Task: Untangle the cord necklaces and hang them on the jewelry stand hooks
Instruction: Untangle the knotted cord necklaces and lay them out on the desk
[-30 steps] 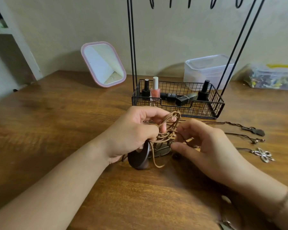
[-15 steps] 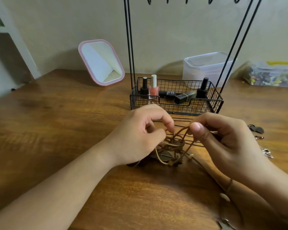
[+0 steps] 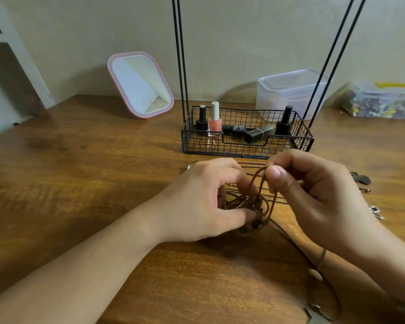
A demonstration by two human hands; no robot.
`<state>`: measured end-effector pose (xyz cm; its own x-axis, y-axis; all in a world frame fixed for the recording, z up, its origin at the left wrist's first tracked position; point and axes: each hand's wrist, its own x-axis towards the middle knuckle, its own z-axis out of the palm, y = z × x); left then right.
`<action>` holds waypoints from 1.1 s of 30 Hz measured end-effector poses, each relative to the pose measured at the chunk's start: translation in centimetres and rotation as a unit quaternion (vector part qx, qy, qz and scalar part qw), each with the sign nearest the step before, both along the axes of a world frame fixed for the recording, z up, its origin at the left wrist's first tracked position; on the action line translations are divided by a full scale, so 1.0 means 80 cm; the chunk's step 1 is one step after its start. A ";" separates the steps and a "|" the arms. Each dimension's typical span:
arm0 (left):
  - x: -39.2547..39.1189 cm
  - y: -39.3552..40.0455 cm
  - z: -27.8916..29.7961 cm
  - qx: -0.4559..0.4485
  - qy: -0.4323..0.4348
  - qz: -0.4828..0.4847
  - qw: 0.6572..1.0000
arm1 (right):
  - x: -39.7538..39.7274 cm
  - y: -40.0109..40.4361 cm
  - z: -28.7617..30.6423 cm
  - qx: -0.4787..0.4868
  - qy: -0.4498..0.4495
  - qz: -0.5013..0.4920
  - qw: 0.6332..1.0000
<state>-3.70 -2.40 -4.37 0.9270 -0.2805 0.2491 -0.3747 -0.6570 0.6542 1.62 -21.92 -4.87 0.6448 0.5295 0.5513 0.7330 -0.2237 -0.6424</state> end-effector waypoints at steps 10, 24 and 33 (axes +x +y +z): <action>0.001 0.002 -0.002 -0.069 -0.006 0.006 0.998 | 0.000 -0.004 0.001 0.028 0.014 0.039 0.999; -0.001 -0.005 -0.008 -0.045 -0.069 -0.016 0.996 | 0.004 -0.003 -0.003 0.051 0.040 0.057 0.996; -0.001 -0.010 -0.009 -0.020 -0.035 -0.030 0.999 | 0.002 -0.002 0.000 0.086 0.099 0.120 0.984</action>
<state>-3.79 -3.19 -5.13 0.8884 -0.3238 0.3255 -0.4589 -0.6051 0.6506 1.77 -22.06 -4.90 0.6168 0.5889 0.5222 0.6078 0.0652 -0.7914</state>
